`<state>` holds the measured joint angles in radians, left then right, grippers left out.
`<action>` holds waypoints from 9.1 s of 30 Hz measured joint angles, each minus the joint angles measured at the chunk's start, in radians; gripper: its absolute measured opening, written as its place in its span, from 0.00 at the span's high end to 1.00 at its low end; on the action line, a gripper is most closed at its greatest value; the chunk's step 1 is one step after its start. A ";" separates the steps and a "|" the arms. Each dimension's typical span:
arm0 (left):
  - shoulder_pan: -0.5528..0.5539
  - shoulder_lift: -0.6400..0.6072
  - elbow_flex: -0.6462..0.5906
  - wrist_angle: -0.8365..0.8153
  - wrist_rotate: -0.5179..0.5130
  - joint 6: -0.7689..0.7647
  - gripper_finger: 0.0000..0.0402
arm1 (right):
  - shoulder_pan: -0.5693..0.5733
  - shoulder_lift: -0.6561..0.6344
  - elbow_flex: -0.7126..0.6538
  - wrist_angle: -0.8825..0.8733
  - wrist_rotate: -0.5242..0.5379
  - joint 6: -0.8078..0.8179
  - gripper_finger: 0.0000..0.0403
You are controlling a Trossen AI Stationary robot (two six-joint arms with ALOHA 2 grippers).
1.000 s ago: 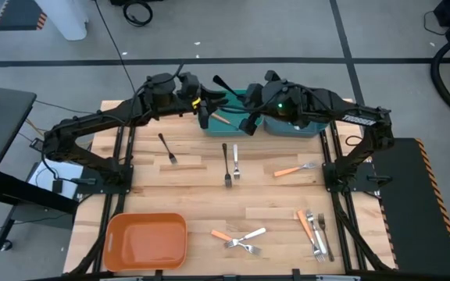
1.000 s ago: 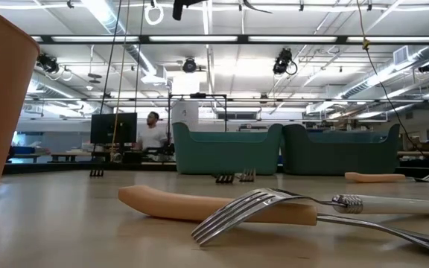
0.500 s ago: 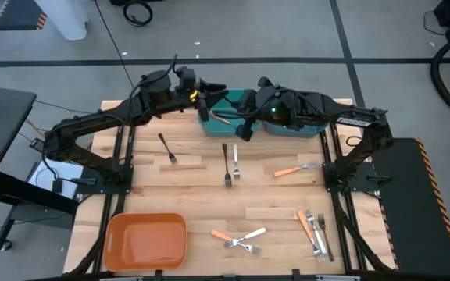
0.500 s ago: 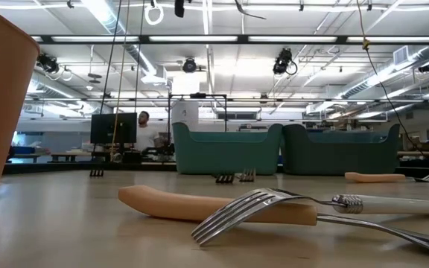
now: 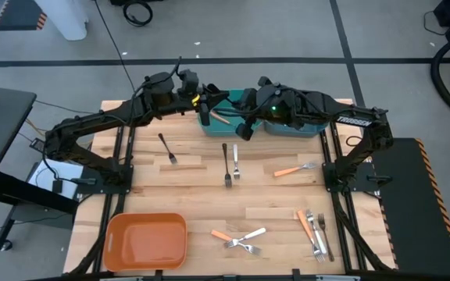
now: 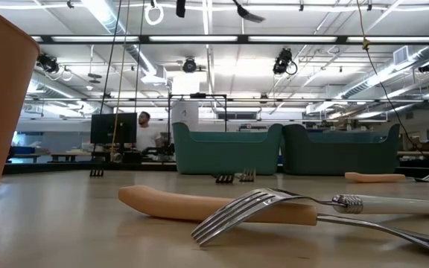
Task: Sort silverware by color (type)
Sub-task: Put the black fork into the orange bin, then put the white fork into the blue bin, then put the black fork into the orange bin
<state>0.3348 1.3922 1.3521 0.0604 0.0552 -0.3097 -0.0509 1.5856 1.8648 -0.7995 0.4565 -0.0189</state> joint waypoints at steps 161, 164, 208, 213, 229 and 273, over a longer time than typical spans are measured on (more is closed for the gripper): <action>-0.584 -0.073 -0.023 -1.005 -0.108 -0.045 0.80 | 0.609 0.329 -0.830 0.561 -0.367 0.467 0.86; -0.584 -0.073 -0.023 -1.003 -0.108 -0.046 0.80 | 0.608 0.324 -0.809 0.547 -0.395 0.451 0.86; -0.242 -0.070 -0.024 -0.523 -0.143 -0.043 0.80 | -0.545 -0.620 -0.959 -0.137 0.035 -0.051 0.86; -0.211 -0.069 -0.024 -0.524 -0.142 -0.044 0.80 | -0.682 -0.583 -1.016 -0.014 -0.084 -0.255 0.86; -0.185 -0.069 -0.024 -0.525 -0.146 -0.042 0.80 | -0.795 -0.343 -1.060 0.092 -0.093 -0.450 0.72; -0.205 0.451 -0.023 -0.517 -0.194 -0.684 0.80 | -0.644 -0.603 -0.668 -0.199 -0.013 -0.081 0.69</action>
<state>0.1301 1.8430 1.3293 -0.4571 -0.1385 -0.9936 -0.6945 0.9821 1.1965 -0.9985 0.4438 -0.0998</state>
